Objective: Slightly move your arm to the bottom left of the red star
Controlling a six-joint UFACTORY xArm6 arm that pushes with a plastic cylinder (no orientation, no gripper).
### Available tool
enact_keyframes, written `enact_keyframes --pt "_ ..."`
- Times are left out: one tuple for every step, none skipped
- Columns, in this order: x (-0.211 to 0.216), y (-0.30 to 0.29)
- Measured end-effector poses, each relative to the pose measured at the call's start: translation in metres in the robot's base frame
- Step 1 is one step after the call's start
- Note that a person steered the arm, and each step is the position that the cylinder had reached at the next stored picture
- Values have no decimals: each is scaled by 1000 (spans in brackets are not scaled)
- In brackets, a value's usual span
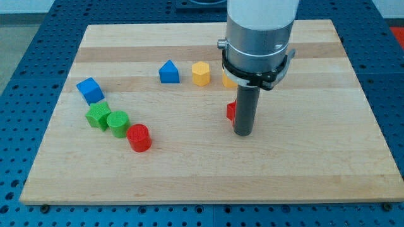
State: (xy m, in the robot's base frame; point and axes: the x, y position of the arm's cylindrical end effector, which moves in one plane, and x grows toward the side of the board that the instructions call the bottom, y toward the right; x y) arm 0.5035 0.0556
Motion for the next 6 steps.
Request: enact_keyframes --pt "0 -1" --pt "0 -1" --pt "0 -51" --pt "0 -52" --pt "-6 -43" --pt "-27 -2"
